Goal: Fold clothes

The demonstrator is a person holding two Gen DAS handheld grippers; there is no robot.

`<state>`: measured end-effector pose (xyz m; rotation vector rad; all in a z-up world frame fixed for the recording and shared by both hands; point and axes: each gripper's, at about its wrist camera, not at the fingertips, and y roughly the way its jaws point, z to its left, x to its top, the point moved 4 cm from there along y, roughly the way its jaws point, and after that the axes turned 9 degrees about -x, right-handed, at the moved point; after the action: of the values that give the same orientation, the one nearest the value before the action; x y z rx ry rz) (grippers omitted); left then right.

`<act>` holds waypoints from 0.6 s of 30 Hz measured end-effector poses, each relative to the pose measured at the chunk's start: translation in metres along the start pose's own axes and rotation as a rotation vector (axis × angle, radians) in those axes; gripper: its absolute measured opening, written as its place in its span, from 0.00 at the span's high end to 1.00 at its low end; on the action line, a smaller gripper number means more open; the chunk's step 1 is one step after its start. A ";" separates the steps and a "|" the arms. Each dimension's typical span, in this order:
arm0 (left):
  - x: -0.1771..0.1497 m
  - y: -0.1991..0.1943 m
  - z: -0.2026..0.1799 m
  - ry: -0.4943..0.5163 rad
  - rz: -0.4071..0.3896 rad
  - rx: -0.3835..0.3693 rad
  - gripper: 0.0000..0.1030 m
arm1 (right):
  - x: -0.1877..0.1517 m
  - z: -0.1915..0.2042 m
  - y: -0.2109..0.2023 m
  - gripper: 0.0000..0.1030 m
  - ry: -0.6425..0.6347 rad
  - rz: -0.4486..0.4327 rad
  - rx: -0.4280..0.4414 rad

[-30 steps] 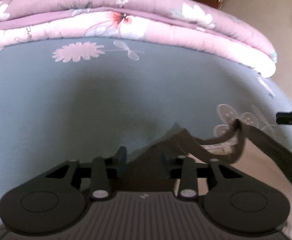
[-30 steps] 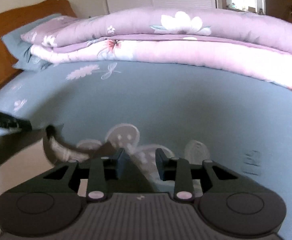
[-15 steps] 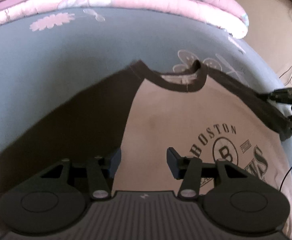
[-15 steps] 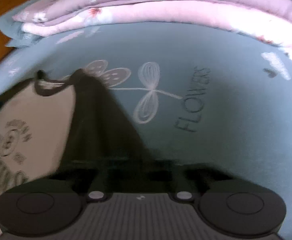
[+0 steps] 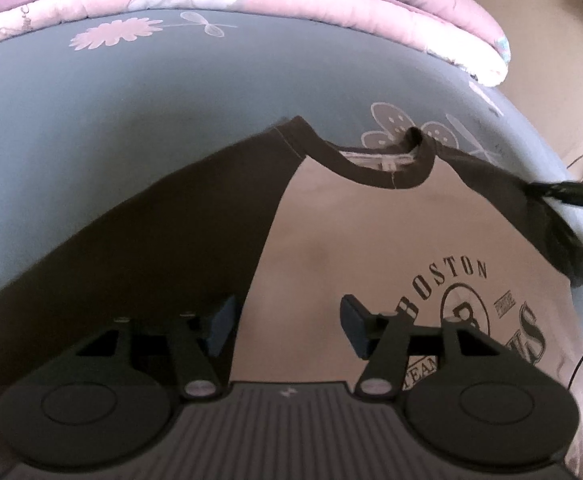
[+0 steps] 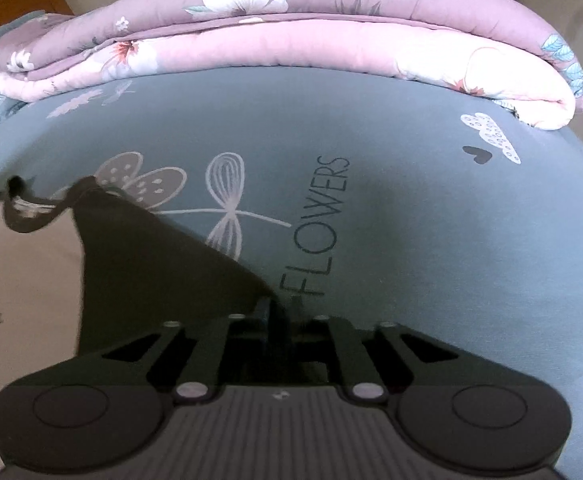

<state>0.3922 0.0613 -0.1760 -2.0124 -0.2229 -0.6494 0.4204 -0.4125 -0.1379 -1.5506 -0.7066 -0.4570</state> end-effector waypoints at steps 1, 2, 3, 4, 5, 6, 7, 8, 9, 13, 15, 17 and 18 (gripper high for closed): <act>0.000 0.000 0.000 0.000 0.003 0.004 0.43 | 0.001 -0.003 -0.011 0.69 -0.001 -0.018 0.001; -0.001 0.000 0.000 0.000 0.005 0.005 0.43 | 0.001 -0.008 -0.022 0.60 -0.003 -0.035 0.002; -0.001 -0.001 0.000 0.000 0.004 0.006 0.43 | 0.000 -0.014 -0.031 0.55 0.001 -0.041 0.009; -0.002 -0.002 0.000 -0.005 0.003 0.007 0.43 | -0.002 -0.020 -0.040 0.55 0.006 -0.040 0.016; -0.001 -0.002 0.001 -0.014 0.001 0.006 0.43 | -0.007 -0.027 -0.045 0.54 0.005 -0.028 0.015; -0.001 -0.002 0.001 -0.023 0.000 0.006 0.43 | -0.012 -0.033 -0.046 0.54 -0.001 -0.005 0.012; 0.000 -0.003 0.001 -0.040 -0.004 0.005 0.43 | -0.018 -0.039 -0.047 0.54 -0.003 0.021 0.009; 0.001 -0.006 0.000 -0.057 -0.009 -0.001 0.43 | -0.026 -0.045 -0.045 0.54 -0.001 0.049 0.009; 0.003 -0.008 -0.002 -0.069 -0.017 -0.012 0.43 | -0.033 -0.048 -0.042 0.54 0.003 0.070 0.014; 0.008 -0.017 -0.018 -0.040 -0.023 -0.026 0.43 | -0.053 -0.051 -0.035 0.63 0.008 0.076 0.019; 0.009 -0.018 -0.025 -0.004 -0.008 -0.005 0.43 | -0.049 -0.056 -0.036 0.96 0.042 0.053 -0.029; 0.009 -0.018 -0.030 0.015 0.003 -0.006 0.43 | -0.041 -0.065 -0.039 0.96 0.076 0.008 -0.072; 0.008 -0.018 -0.032 0.020 0.007 -0.008 0.43 | -0.037 -0.068 -0.038 0.96 0.092 -0.004 -0.085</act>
<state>0.3798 0.0422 -0.1459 -2.0126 -0.2019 -0.6666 0.3758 -0.4858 -0.1271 -1.5969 -0.6262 -0.5644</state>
